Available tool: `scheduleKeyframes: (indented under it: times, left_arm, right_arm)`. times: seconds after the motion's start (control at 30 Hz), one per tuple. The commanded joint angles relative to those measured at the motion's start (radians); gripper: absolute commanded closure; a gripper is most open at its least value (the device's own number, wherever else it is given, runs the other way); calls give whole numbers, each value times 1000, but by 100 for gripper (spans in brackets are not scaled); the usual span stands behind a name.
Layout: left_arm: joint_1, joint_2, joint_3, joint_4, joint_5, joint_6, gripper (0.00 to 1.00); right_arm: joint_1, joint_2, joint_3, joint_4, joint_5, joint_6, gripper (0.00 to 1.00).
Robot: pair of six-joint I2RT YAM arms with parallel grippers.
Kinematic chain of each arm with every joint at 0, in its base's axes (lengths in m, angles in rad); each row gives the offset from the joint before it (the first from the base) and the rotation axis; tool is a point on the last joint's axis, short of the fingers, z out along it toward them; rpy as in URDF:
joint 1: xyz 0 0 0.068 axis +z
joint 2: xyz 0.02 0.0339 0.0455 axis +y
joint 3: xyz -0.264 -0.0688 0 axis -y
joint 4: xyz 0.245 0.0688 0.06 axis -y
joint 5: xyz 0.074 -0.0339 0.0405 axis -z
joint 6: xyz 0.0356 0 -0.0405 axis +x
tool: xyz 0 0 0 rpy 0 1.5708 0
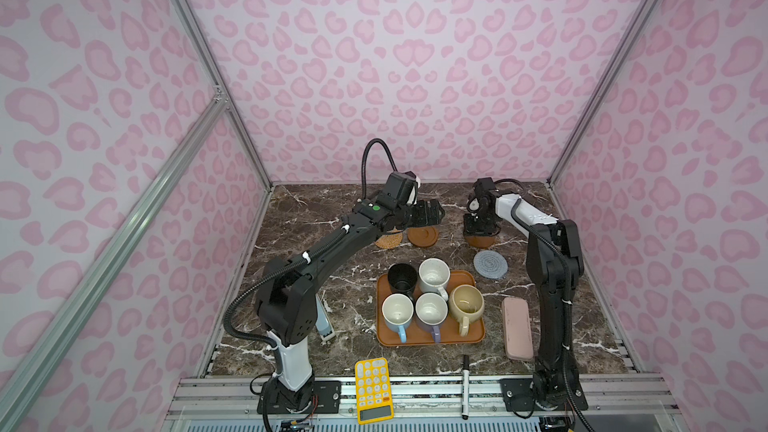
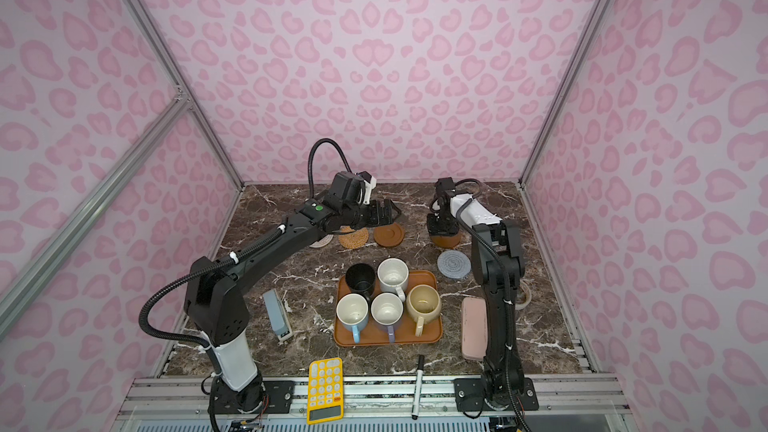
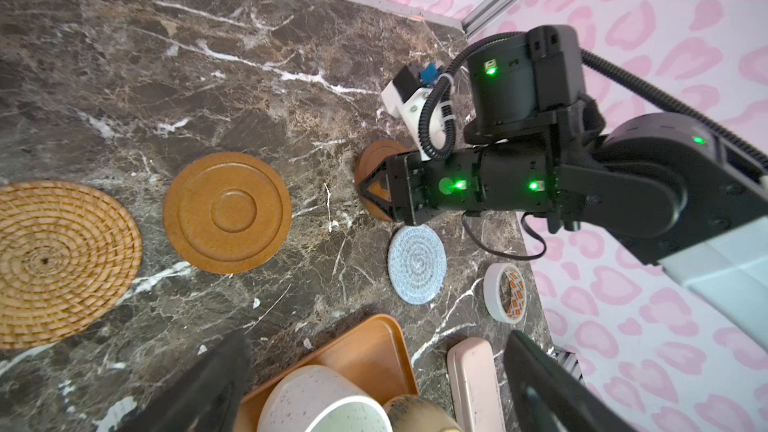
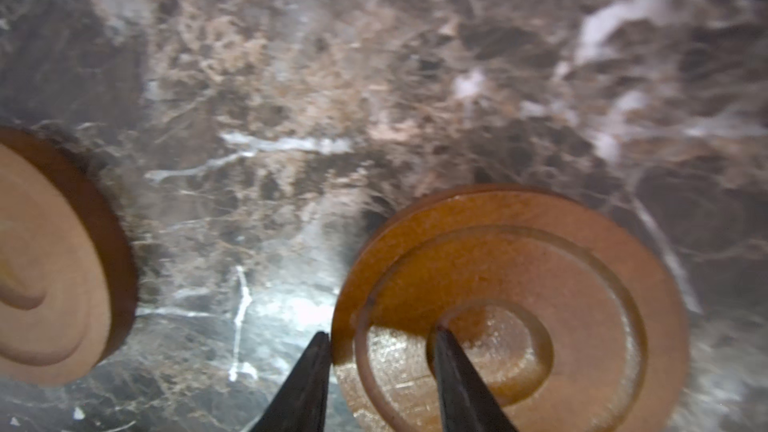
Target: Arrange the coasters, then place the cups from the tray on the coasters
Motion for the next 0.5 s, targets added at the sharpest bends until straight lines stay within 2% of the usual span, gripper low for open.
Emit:
scheduleKeyframes:
  times: [0.0, 0.3, 0.47]
  left_arm:
    - [3, -22, -19, 31, 8, -2, 3]
    - [24, -48, -75, 75, 24, -19, 3]
    - [29, -52, -83, 81, 26, -23, 3]
  right_arm:
    - [22, 23, 15, -53, -29, -8, 58]
    - [110, 70, 39, -68, -20, 10, 59]
    - [124, 92, 65, -77, -44, 30, 61]
